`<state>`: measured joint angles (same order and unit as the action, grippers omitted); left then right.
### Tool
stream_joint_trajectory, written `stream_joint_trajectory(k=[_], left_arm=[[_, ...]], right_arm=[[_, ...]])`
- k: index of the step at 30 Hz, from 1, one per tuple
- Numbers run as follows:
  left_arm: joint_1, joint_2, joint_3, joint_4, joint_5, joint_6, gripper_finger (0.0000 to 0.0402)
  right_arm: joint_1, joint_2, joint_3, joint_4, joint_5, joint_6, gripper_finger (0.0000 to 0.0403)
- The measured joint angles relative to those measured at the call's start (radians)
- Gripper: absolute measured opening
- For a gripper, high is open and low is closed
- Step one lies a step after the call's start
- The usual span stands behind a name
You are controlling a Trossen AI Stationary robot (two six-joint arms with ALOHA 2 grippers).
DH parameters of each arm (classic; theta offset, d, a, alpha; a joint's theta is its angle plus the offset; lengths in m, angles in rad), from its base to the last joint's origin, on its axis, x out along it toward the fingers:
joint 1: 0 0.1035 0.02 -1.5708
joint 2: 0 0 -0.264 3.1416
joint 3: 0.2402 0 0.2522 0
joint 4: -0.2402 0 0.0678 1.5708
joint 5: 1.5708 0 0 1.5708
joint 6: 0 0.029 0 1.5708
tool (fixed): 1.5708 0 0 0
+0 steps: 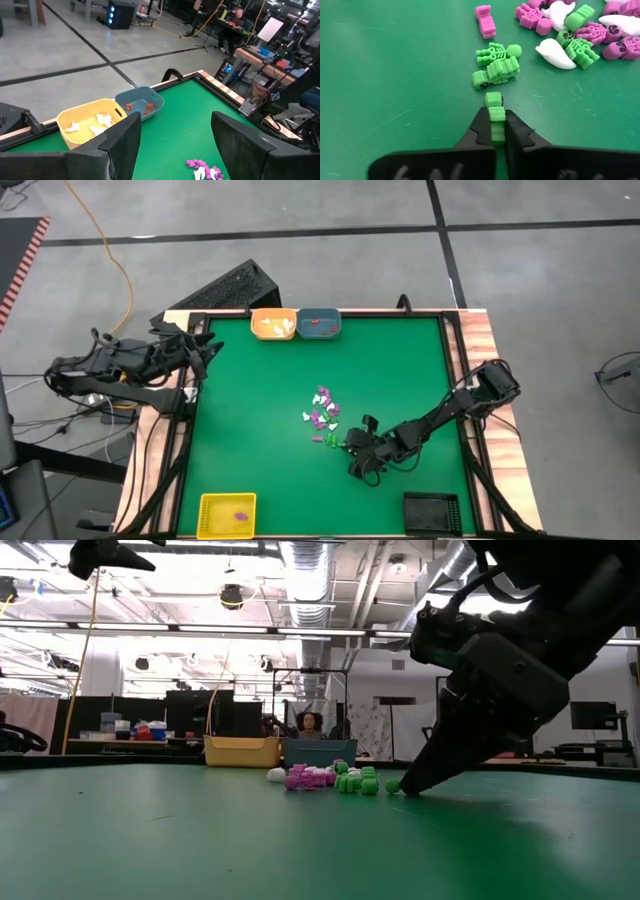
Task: Sort Halloween decoration
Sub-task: Put the green skeleton into the black bin
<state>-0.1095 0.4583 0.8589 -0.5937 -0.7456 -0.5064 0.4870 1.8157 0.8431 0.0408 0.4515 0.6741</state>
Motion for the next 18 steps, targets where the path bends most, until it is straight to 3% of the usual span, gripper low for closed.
stream_joint_trajectory(k=[8, 18], left_arm=[[0.0, 0.0, 0.0, 0.0, 0.0, 0.0, 0.0231], [0.0, 0.0, 0.0, -0.002, 0.0, 0.015, 0.0231]], right_arm=[[-0.002, -0.057, -0.002, -0.013, -0.017, 0.028, 0.001], [-0.011, -0.254, -0.004, -0.083, -0.037, 0.03, 0.0007]])
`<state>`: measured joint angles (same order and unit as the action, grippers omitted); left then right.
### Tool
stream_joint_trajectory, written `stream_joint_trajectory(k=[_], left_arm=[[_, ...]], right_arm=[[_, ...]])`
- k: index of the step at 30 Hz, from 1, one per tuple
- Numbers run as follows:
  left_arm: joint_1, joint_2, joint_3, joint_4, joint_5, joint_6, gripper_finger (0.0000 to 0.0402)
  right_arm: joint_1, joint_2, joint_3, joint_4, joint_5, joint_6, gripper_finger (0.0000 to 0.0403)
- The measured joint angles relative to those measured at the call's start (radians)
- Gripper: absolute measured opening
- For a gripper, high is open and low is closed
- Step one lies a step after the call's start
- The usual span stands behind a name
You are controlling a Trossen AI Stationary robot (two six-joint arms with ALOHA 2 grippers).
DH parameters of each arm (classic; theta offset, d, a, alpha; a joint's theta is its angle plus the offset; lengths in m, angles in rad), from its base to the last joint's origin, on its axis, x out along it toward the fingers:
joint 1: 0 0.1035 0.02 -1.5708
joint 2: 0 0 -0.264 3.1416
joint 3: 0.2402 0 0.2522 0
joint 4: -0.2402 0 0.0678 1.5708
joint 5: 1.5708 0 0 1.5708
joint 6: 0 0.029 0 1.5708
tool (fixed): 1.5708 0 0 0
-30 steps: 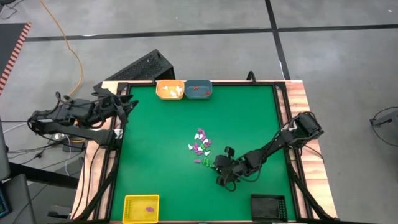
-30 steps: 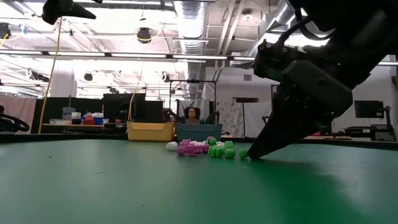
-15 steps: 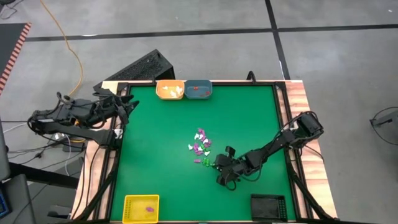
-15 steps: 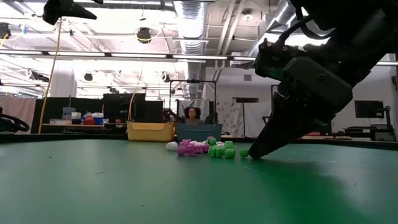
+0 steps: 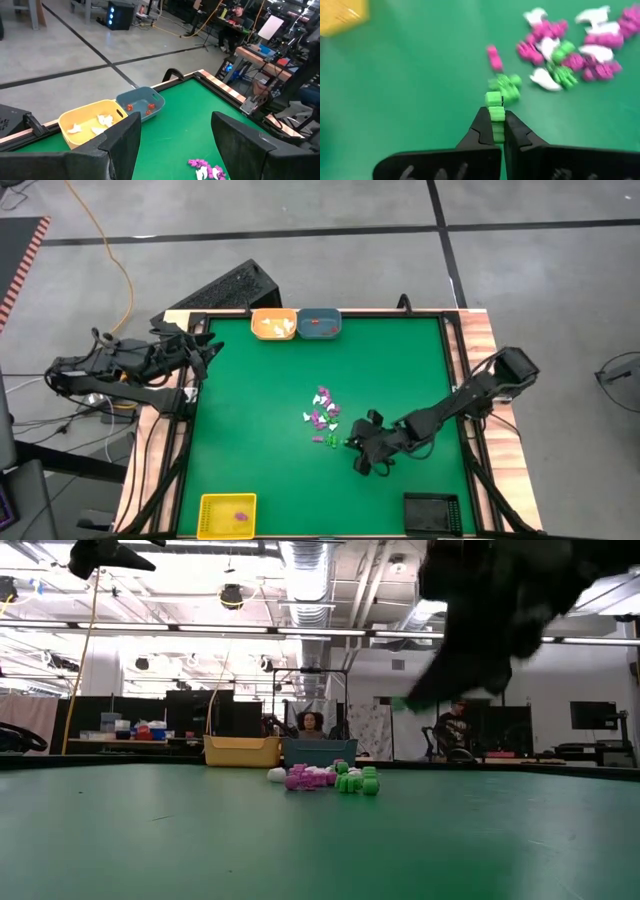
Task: Sort Halloween decoration
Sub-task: Put the green skeleton into the black bin
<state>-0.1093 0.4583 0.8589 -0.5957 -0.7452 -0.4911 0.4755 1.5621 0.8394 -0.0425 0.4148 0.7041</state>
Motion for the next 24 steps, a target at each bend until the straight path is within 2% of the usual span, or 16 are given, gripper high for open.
stream_joint_trajectory(k=[7, 11, 19, 24], left_arm=[[0.0, 0.0, 0.0, 0.0, 0.0, 0.0, 0.0231], [0.0, 0.0, 0.0, 0.0, 0.0, 0.0, 0.0231], [0.0, 0.0, 0.0, 0.0, 0.0, -0.01, 0.0231], [0.0, 0.0, 0.0, 0.0, 0.0, -0.011, 0.0231]], right_arm=[[0.015, -0.167, 0.002, -0.005, -0.099, 0.071, 0.0006], [0.046, -0.257, 0.003, -0.027, -0.209, 0.169, 0.0006], [0.191, -0.363, 0.003, -0.212, -0.36, 0.501, 0.0005], [0.326, -0.372, 0.003, -0.258, -0.392, 0.7, 0.0005]])
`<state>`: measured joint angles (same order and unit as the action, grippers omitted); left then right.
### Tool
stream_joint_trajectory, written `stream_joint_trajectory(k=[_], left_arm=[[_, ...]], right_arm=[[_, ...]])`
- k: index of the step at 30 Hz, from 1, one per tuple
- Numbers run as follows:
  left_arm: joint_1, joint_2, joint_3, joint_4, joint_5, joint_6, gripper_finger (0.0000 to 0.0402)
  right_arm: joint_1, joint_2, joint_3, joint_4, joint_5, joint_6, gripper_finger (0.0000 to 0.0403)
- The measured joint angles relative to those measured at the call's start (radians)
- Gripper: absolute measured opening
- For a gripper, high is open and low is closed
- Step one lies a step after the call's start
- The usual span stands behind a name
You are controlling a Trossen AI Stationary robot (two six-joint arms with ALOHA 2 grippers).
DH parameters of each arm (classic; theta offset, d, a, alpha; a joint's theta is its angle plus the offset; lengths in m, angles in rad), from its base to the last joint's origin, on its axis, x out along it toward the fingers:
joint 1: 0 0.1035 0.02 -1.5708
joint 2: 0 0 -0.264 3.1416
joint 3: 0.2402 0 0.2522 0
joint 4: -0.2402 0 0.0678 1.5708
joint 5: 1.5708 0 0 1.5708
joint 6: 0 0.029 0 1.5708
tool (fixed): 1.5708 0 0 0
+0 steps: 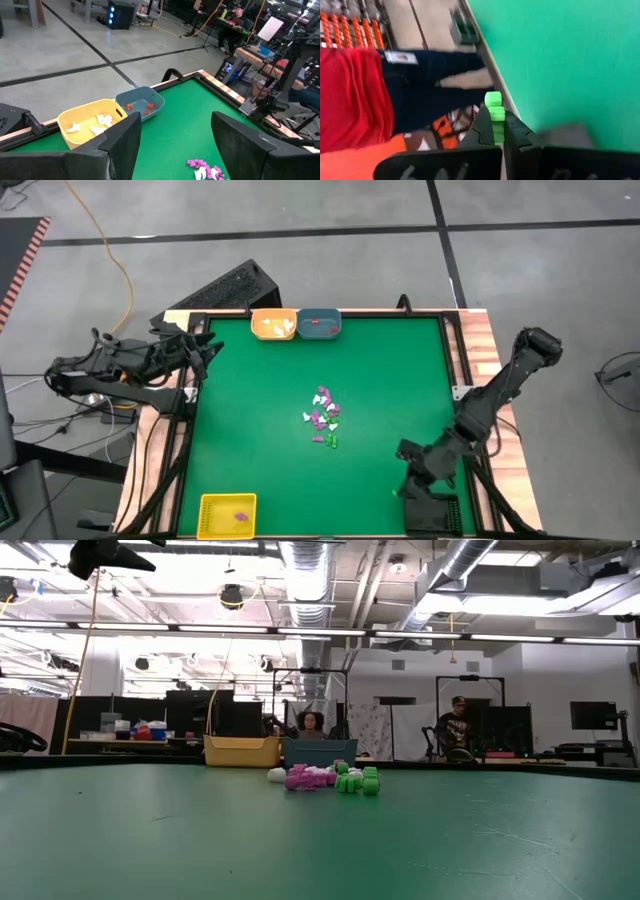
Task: Sort Halloween decoration
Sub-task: Put the green skeleton into the black bin
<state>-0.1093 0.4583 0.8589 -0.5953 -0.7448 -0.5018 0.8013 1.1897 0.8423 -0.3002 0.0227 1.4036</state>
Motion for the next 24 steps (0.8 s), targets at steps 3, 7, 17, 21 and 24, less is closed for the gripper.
stream_joint_trajectory(k=[3, 7, 17, 21, 24], left_arm=[[0.0, 0.0, 0.0, 0.0, 0.0, 0.0, 0.0231], [0.0, 0.0, 0.0, 0.0, 0.0, -0.009, 0.0231], [0.0, 0.0, 0.0, -0.041, 0.0, -0.052, 0.0231], [0.0, 0.0, 0.0, -0.052, 0.0, -0.069, 0.0231], [0.0, 0.0, 0.0, -0.052, -0.001, -0.07, 0.0231]], right_arm=[[0.078, 0.008, 0.0, -0.012, -0.001, 0.101, 0.0005], [0.167, 0.015, 0.0, -0.053, 0.003, 0.233, 0.0005], [0.266, 0.147, 0.0, -0.037, 0.004, 0.324, 0.0005], [0.27, 0.203, 0.007, -0.045, 0.001, 0.299, 0.0005], [0.27, 0.238, 0.025, -0.096, -0.002, 0.29, 0.0005]])
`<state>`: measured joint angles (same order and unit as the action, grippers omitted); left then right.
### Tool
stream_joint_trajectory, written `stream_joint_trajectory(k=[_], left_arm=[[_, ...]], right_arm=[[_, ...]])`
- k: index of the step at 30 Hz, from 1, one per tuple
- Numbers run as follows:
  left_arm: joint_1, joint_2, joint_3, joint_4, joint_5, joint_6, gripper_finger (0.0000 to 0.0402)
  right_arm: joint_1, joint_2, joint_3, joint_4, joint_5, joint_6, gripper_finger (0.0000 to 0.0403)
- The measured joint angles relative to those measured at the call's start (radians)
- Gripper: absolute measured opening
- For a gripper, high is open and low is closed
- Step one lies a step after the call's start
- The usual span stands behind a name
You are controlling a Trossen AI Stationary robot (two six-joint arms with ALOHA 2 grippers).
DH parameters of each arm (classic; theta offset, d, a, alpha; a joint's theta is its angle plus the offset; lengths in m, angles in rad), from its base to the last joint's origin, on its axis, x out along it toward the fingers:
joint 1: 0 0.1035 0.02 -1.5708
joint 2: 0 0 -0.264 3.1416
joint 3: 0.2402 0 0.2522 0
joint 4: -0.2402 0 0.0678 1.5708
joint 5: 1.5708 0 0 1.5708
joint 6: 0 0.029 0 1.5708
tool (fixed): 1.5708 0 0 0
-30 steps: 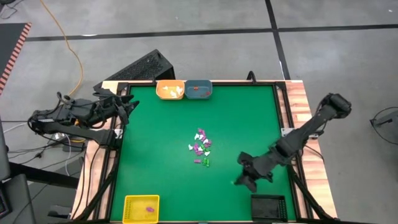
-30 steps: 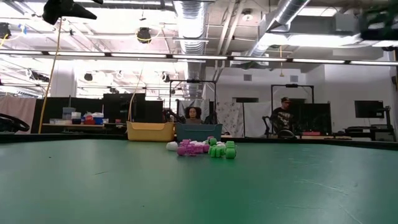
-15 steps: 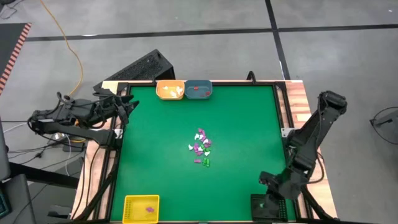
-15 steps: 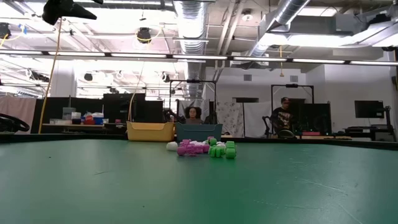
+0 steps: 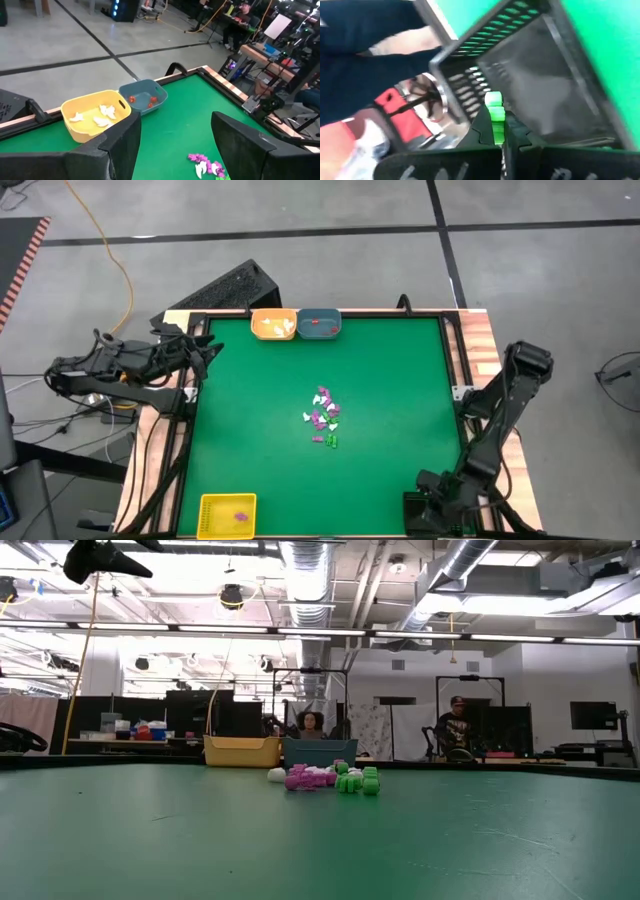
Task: Sort Halloween decoration
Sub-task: Put the green skeleton into the black bin
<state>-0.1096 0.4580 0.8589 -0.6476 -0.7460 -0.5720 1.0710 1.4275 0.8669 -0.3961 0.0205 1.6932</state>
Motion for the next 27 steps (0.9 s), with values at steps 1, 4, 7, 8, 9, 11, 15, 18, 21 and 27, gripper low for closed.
stream_joint_trajectory(k=[1, 4, 7, 8, 9, 11, 15, 18, 21, 27], left_arm=[[0.0, 0.0, 0.0, 0.0, 0.0, 0.0, 0.0231], [0.0, 0.0, 0.0, 0.0, -0.001, 0.0, 0.0231], [0.0, 0.0, 0.0, 0.0, -0.002, 0.0, 0.0231], [0.0, 0.0, 0.0, 0.0, -0.002, 0.0, 0.0231], [0.0, 0.0, 0.0, 0.0, -0.002, 0.0, 0.0231], [0.0, 0.0, 0.0, 0.0, -0.002, 0.0, 0.0231], [0.0, 0.0, 0.0, 0.0, -0.002, 0.003, 0.0231], [0.0, 0.0, 0.0, 0.001, -0.003, 0.005, 0.0231], [0.0, 0.0, 0.0, 0.001, -0.003, 0.006, 0.0231], [0.0, 0.0, 0.0, 0.001, -0.003, 0.012, 0.0231]], right_arm=[[0.0, 0.009, 0.004, -0.017, 0.0, 0.0, 0.0005], [-0.001, 0.032, 0.019, -0.041, 0.0, -0.018, 0.0005], [-0.001, 0.052, 0.037, -0.075, -0.002, -0.052, 0.0005], [-0.001, 0.059, 0.047, -0.095, -0.005, -0.064, 0.0005], [-0.001, 0.066, 0.059, -0.12, -0.013, -0.075, 0.0005], [-0.008, 0.078, 0.081, -0.177, -0.03, -0.099, 0.0005], [-0.021, 0.085, 0.107, -0.219, -0.044, -0.169, 0.001], [-0.033, 0.084, 0.115, -0.224, -0.046, -0.201, 0.0027], [-0.034, 0.084, 0.121, -0.223, -0.047, -0.209, 0.0047], [-0.037, 0.084, 0.121, -0.225, -0.051, -0.21, 0.0073]])
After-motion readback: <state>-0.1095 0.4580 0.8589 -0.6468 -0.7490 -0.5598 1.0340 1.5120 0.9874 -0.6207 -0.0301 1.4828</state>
